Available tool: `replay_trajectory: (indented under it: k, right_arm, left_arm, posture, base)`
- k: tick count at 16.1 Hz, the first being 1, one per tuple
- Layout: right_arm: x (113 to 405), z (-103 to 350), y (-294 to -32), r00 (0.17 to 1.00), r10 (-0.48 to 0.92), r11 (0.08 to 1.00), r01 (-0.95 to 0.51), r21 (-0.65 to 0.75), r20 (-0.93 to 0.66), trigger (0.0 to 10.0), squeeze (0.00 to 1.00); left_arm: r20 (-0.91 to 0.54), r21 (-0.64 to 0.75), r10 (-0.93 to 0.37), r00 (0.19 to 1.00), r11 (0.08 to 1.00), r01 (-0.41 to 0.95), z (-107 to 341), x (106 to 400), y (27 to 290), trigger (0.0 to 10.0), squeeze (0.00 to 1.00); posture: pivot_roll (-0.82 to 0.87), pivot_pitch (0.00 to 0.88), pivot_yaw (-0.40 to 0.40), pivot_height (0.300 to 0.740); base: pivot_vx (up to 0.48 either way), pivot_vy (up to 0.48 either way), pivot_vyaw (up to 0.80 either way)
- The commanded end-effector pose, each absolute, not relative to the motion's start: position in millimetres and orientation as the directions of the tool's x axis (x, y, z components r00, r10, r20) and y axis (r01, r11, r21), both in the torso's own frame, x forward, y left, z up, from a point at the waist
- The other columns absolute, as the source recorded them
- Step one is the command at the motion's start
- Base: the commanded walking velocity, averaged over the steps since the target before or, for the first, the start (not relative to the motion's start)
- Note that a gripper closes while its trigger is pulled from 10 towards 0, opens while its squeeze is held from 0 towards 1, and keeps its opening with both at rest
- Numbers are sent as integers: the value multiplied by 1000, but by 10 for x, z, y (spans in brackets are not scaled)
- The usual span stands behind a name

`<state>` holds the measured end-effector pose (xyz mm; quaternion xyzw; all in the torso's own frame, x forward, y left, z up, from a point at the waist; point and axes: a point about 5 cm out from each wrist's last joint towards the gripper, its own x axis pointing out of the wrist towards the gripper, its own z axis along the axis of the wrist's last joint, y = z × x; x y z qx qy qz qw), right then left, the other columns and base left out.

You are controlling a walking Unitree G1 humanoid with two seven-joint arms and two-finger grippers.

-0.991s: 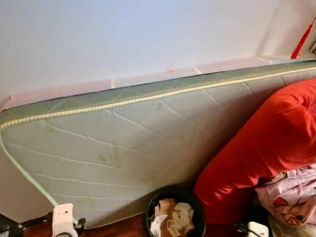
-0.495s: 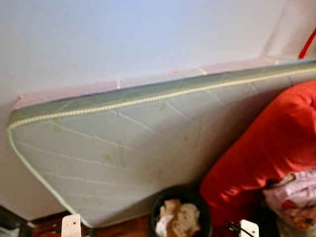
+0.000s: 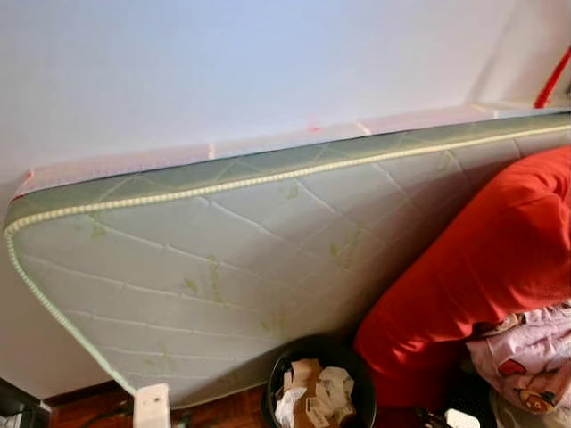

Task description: Clean up the room

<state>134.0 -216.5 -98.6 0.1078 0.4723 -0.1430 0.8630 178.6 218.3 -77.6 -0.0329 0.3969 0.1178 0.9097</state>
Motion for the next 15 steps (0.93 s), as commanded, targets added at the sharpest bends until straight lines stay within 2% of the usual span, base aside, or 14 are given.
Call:
replay_trajectory:
  k: [1, 9, 11, 15]
  right_arm:
    - [1345, -977, -2193, 520, -149, 937, 347, 48, -841, 10000, 0]
    - [1236, -1011, -2180, 507, -133, 951, 306, 34, -851, 10000, 0]
    - [1249, -1008, -2168, 511, -111, 968, 251, 24, -852, 10000, 0]
    - [1248, -1007, -2170, 512, -97, 974, 227, 25, -854, 10000, 0]
  left_arm:
    - [-742, 48, 183, 646, 974, -221, -799, 1750, 2166, 10000, 0]
    - [-771, 68, 189, 608, 974, -216, -848, 1621, 2232, 10000, 0]
    - [-775, 70, 181, 605, 977, -203, -850, 1618, 2232, 10000, 0]
    - [-772, 70, 172, 612, 980, -187, -839, 1650, 2221, 10000, 0]
  posture:
    - [142, 0, -81, 740]
    - [101, 0, -32, 740]
    - [66, 0, -22, 740]
    - [98, 0, -34, 740]
  base:
    - [0, 0, 0]
    - [0, 0, 0]
    - [0, 0, 0]
    - [0, 0, 0]
